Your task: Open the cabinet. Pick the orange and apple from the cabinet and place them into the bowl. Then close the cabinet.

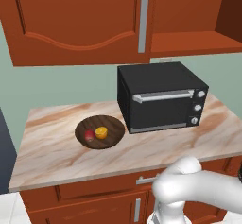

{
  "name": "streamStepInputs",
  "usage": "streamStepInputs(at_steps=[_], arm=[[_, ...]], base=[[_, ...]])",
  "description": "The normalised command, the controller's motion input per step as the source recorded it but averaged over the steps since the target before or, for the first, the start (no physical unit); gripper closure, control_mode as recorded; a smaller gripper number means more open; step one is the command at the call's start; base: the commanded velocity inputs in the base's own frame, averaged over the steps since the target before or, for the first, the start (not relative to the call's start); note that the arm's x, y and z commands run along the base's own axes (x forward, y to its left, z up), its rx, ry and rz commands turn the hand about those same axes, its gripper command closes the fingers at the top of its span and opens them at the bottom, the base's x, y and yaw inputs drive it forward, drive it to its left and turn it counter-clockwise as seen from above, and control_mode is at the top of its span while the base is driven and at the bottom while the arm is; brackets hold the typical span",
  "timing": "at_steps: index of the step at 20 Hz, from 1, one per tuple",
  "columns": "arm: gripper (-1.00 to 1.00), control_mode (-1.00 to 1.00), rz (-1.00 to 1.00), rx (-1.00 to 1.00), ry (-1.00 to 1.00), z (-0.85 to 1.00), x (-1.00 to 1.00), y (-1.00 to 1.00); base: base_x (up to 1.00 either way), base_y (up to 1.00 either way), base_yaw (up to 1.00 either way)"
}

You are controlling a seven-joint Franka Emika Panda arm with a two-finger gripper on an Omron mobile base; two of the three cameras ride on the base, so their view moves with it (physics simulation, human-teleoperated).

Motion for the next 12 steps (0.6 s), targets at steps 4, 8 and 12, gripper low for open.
streamStepInputs(at_steps=[4,8,12], arm=[[-1.0,-1.0,0.0,0.3,-0.08,-0.42,1.0,0.36],[-1.0,-1.0,0.0,0.27,-0.05,-0.54,1.0,0.52],[-1.0,-1.0,-0.02,0.24,-0.03,-0.61,1.0,0.73]], base=[[0.0,0.0,0.0],[0.0,0.0,0.0],[0.0,0.0,0.0]])
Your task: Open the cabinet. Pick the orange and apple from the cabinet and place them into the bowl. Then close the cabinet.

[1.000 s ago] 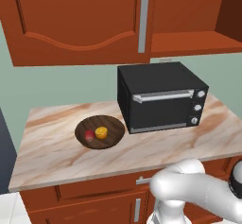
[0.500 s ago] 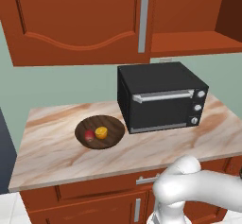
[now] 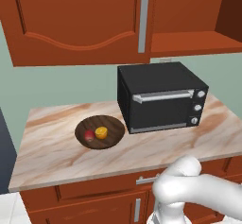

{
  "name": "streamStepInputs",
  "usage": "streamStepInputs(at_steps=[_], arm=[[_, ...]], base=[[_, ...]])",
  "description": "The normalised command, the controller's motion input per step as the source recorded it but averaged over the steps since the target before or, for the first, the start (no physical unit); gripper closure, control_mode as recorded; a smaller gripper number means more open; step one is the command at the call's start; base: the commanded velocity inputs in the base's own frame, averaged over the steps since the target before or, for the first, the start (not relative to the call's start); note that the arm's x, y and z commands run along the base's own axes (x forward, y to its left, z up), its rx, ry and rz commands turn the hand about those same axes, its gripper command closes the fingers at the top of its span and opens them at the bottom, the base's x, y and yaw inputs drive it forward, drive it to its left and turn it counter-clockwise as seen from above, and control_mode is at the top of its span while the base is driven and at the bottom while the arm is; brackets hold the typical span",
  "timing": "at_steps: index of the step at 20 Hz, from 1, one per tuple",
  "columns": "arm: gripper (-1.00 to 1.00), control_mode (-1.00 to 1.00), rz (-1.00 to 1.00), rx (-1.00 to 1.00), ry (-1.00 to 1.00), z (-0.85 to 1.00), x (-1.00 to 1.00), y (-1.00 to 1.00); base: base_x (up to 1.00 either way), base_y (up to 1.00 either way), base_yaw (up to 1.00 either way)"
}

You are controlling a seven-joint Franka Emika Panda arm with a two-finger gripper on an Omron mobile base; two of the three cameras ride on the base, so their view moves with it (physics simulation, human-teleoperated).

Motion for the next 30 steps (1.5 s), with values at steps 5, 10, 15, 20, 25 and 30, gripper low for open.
streamStepInputs(at_steps=[5,10,15,20,25,30], arm=[[-1.0,-1.0,-0.12,0.16,0.0,-0.69,1.0,0.76],[-1.0,-1.0,-0.18,0.0,-0.06,-0.7,1.0,0.45],[-1.0,-1.0,-0.17,-0.02,-0.03,-0.66,1.0,0.26],[-1.0,-1.0,-0.21,0.0,0.04,-0.03,1.0,0.23],[-1.0,-1.0,-0.22,0.0,0.09,0.44,1.0,0.32],[-1.0,-1.0,-0.16,-0.05,0.03,0.58,0.99,0.67]], base=[[0.0,0.0,0.0],[0.0,0.0,0.0],[0.0,0.0,0.0],[0.0,0.0,0.0],[0.0,0.0,0.0],[0.0,0.0,0.0]])
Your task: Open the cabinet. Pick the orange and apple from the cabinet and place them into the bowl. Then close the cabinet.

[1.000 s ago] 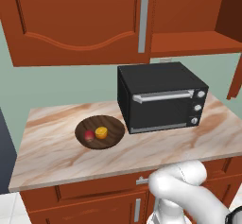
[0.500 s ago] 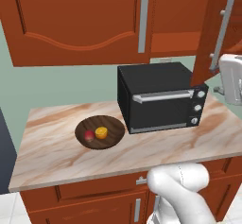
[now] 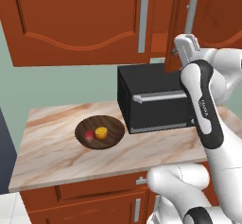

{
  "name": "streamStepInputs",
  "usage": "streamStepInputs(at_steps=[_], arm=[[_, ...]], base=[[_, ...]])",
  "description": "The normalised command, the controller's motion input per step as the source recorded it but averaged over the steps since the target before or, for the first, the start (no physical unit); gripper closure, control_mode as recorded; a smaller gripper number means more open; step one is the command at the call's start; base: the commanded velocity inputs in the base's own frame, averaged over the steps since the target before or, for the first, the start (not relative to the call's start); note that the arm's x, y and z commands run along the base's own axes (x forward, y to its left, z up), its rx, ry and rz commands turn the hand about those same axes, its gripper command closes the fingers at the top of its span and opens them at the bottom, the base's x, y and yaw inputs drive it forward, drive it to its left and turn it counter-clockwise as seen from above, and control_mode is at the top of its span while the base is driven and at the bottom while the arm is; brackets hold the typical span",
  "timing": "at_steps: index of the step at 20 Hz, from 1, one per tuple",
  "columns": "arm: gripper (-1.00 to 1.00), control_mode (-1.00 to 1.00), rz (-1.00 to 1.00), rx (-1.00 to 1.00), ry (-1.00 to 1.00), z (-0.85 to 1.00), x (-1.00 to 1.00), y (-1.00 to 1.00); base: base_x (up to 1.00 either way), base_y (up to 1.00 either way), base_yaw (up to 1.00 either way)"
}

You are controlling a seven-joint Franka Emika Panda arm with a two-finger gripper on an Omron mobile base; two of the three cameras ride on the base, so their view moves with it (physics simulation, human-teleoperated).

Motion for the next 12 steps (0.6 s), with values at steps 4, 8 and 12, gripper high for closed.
streamStepInputs(at_steps=[4,8,12], arm=[[-1.0,-1.0,0.0,-0.25,-0.29,0.41,0.54,0.71],[-1.0,-1.0,0.0,-0.27,-0.46,0.02,0.64,0.6],[-1.0,-1.0,0.0,-0.12,-0.16,-0.26,1.0,0.18]], base=[[0.0,0.0,0.0],[0.0,0.0,0.0],[0.0,0.0,0.0]])
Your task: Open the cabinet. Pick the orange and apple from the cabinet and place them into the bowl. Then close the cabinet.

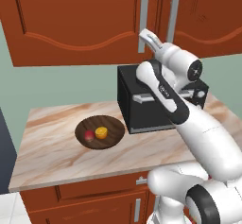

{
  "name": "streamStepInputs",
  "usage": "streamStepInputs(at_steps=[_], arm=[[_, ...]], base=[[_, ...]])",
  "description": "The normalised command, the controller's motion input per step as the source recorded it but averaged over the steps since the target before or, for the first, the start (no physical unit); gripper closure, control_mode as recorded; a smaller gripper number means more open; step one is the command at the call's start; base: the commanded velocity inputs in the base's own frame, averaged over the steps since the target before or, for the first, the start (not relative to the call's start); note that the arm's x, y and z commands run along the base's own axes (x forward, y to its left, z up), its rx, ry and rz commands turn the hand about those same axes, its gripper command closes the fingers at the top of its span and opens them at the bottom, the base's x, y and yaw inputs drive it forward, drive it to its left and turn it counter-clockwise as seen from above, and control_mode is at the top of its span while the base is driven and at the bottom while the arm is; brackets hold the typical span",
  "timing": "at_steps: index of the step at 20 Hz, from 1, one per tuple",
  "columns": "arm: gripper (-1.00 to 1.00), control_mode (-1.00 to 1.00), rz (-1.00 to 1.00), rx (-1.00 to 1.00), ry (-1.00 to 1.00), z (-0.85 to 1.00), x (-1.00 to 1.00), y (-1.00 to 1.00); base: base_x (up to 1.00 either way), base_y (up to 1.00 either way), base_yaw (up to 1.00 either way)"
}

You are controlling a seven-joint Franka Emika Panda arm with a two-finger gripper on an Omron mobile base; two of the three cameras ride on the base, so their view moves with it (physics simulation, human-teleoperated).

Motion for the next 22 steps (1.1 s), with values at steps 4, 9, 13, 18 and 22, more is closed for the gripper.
streamStepInputs(at_steps=[4,9,13,18,22], arm=[[-1.0,-1.0,-0.07,-0.01,0.03,-0.31,1.0,-0.28],[-1.0,-1.0,-0.07,0.0,0.09,-0.35,1.0,-0.44],[-1.0,-1.0,-0.03,0.0,0.18,-0.34,1.0,-0.38],[-1.0,-1.0,0.0,0.03,0.32,-0.23,1.0,-0.36],[-1.0,-1.0,0.0,-0.02,0.19,-0.58,1.0,-0.14]], base=[[0.0,0.0,0.0],[0.0,0.0,0.0],[0.0,0.0,0.0],[0.0,0.0,0.0],[0.0,0.0,0.0]])
